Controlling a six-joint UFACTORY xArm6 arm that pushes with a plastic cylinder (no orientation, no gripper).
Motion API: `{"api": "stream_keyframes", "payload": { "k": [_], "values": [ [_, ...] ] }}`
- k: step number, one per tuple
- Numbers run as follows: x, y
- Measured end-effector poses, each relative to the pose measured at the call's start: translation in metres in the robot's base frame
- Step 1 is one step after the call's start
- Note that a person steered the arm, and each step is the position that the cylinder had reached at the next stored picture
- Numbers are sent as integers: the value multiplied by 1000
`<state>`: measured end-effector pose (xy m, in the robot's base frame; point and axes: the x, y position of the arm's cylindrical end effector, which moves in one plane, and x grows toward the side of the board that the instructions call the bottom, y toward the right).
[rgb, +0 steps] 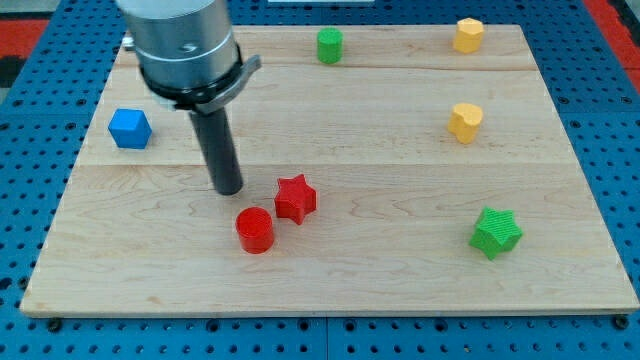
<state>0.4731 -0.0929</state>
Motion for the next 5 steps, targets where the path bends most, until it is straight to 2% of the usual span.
{"api": "stream_keyframes", "payload": {
  "k": [1, 2, 3, 4, 5],
  "values": [
    [-19, 68],
    [-8, 128],
    [33, 98],
    [32, 34],
    [13, -24]
  ]
}}
